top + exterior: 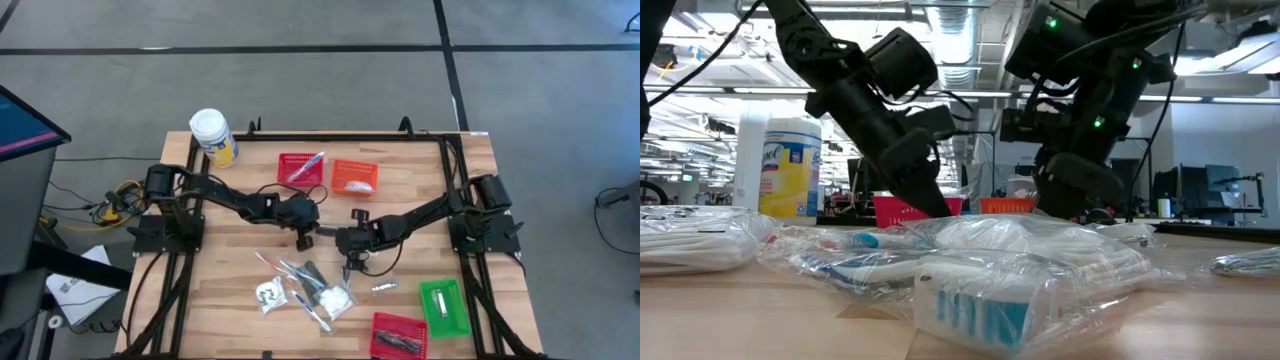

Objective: Pick & Place Travel size toiletries
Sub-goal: Put the black hair comb into the bottom red bin

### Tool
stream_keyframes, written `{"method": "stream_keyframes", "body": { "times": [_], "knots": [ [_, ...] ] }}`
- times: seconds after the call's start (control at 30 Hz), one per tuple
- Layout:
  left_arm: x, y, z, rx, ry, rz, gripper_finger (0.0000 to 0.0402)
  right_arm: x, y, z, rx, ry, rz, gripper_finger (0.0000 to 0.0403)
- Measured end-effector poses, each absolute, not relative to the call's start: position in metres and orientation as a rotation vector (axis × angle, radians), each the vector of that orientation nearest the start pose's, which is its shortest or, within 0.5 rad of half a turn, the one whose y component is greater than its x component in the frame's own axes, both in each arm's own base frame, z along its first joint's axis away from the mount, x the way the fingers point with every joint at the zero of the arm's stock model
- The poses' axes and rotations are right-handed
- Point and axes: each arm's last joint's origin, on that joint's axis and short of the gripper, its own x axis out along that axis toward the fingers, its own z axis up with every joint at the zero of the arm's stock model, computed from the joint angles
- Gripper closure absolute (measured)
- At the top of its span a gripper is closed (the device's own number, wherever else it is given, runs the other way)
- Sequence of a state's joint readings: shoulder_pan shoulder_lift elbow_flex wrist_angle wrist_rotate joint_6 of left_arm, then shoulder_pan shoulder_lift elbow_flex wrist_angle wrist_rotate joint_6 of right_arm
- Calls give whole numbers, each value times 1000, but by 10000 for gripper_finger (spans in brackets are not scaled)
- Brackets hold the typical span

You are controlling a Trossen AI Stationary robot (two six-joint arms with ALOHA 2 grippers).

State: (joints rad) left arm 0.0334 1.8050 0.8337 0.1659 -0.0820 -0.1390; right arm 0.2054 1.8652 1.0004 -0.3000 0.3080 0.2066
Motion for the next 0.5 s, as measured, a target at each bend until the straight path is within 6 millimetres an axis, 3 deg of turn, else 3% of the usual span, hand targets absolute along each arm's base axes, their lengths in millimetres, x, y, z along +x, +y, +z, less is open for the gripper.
{"method": "stream_keyframes", "body": {
  "times": [0.5],
  "knots": [
    [335,15,124,-95,775,208,401,334,54,121,-180,1110,-230,403]
  ]
}}
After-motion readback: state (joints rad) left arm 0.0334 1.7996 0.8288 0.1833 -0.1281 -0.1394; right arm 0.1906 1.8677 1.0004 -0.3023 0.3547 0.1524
